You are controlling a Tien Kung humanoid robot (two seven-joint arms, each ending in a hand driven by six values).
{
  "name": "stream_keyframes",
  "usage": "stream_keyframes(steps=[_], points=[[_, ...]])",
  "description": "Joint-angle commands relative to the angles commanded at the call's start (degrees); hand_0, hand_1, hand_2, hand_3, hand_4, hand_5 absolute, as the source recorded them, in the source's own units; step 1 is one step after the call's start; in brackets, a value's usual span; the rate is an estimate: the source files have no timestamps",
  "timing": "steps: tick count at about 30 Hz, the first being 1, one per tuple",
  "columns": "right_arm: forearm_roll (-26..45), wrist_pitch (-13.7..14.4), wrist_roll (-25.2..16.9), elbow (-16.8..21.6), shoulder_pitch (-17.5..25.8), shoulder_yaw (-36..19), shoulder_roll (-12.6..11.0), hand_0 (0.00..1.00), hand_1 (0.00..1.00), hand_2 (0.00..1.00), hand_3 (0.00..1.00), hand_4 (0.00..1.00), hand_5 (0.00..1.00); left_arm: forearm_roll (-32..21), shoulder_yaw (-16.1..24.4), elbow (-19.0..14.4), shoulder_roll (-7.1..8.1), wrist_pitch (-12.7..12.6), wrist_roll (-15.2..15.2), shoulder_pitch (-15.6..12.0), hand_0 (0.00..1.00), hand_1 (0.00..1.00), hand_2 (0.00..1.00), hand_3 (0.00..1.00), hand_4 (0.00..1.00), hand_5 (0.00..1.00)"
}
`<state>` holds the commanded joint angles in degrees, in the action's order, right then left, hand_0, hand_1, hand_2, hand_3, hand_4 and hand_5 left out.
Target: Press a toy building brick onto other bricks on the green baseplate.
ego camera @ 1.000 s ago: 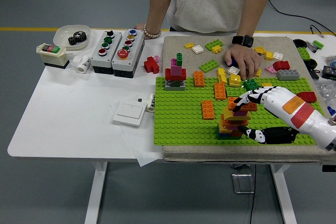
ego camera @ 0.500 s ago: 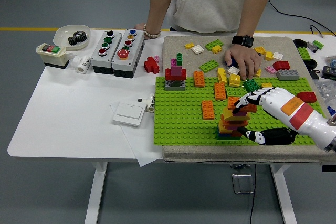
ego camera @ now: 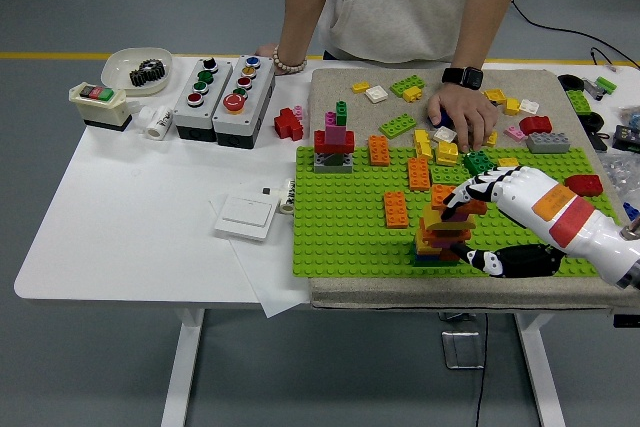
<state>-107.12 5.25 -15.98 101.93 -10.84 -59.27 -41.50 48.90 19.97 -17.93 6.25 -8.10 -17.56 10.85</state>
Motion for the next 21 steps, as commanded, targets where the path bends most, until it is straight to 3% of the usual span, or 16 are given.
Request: stream_keyframes(steps=[21], points=[[0.29, 1.17, -0.78, 0.0, -0.51, -0.25, -0.17, 0.628, 0.615, 0.639, 0.565, 0.706, 0.372, 1.03, 0.57, 0.07, -0.04, 0.2, -0.21, -0.32, 0.806, 0.769, 0.737, 0.584, 0.636, 0.646]])
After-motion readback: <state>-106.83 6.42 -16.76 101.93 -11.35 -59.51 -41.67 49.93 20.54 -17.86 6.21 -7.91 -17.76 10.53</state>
